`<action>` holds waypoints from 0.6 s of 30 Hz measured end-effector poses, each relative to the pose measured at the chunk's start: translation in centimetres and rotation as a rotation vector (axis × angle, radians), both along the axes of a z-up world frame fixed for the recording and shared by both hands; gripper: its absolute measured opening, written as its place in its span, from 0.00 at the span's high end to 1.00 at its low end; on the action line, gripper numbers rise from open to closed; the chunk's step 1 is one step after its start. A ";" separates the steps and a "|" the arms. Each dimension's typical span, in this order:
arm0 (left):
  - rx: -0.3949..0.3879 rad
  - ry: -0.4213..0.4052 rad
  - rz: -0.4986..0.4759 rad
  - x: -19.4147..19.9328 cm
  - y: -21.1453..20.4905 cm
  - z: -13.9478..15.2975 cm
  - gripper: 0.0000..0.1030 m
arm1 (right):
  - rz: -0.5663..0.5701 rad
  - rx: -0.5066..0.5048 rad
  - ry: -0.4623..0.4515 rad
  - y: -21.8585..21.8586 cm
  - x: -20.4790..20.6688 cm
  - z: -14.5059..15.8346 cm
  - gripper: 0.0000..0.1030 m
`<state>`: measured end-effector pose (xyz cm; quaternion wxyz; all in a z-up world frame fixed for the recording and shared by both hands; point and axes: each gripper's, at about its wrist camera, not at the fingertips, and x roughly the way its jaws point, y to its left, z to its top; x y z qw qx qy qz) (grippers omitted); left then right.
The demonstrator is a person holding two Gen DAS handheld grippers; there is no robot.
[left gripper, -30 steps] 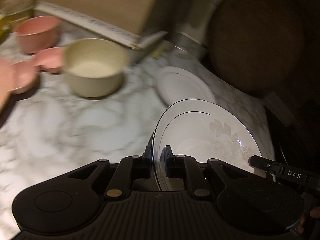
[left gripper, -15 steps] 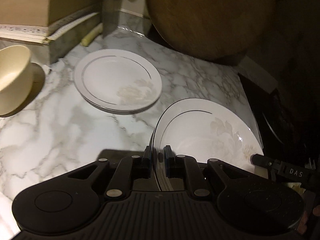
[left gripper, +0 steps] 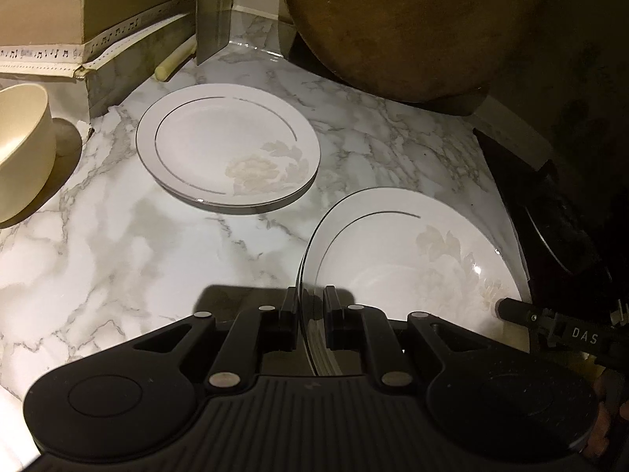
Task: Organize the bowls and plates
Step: 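Carry the large white plate toward the small white plate by the cutting board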
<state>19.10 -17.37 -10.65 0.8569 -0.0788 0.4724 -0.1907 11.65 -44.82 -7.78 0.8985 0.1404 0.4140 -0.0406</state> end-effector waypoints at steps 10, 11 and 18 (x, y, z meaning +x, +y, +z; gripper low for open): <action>0.011 -0.008 0.004 -0.2 -0.1 0.1 0.89 | -0.011 -0.030 0.003 0.4 0.4 0.2 0.86; 0.015 -0.012 0.006 -0.2 -0.1 0.2 0.89 | -0.011 -0.042 0.002 0.5 0.4 0.3 0.85; 0.018 -0.034 0.009 -0.8 0.3 0.9 0.89 | -0.003 -0.094 -0.012 1.2 -0.1 1.4 0.75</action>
